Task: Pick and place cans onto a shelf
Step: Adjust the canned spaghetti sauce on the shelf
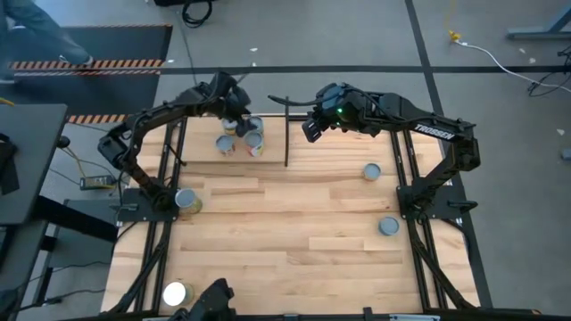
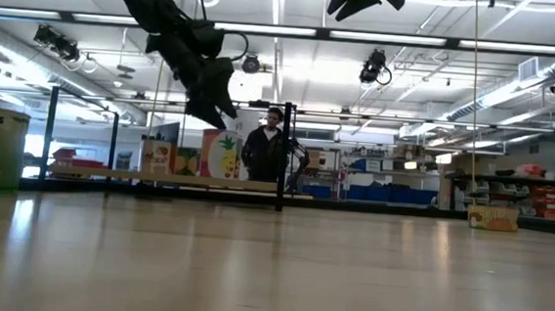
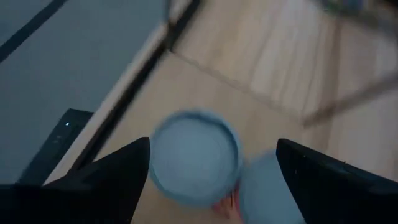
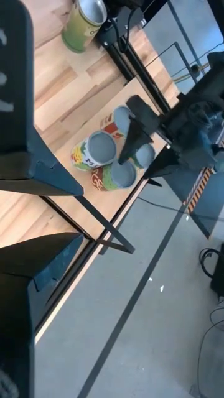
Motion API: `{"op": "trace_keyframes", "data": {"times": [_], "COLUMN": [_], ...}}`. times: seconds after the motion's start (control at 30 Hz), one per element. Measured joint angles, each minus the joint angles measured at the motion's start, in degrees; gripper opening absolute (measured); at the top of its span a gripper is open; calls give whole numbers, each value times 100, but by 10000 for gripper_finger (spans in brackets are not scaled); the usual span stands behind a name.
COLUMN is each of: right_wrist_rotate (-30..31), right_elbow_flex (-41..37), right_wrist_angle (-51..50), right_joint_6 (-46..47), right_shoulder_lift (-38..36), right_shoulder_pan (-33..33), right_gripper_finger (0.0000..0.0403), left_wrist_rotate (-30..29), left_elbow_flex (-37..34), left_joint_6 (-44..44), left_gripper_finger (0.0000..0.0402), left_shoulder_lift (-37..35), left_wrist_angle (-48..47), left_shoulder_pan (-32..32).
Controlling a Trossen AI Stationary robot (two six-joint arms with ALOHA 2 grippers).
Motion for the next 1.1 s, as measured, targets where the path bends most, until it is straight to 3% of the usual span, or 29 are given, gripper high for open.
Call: {"op": "trace_keyframes", "data": {"times": [0.13, 0.37, 0.43, 0.7, 1.1], "right_wrist_rotate": [2, 2, 2, -58, -94], "right_elbow_flex": [2, 2, 2, 2, 2], "right_wrist_angle": [0, 22, 89, 256, 256], "right_joint_6": [18, 15, 13, -13, -7], "right_shoulder_lift": [-1, -2, 0, -2, -2], "right_shoulder_pan": [0, 0, 0, 7, 7], "right_gripper_finger": [113, 113, 113, 113, 113], "left_wrist_rotate": [176, -114, -238, -769, -1774], "left_elbow_flex": [0, 0, 1, 8, 22], "left_joint_6": [-279, -72, -60, -192, 32], "left_gripper_finger": [302, 62, 18, 4, 1], "left_shoulder_lift": [0, 0, 71, 579, 603], "left_wrist_angle": [107, 292, 452, 455, 389], "left_shoulder_pan": [-46, -315, -372, -480, -400]}}
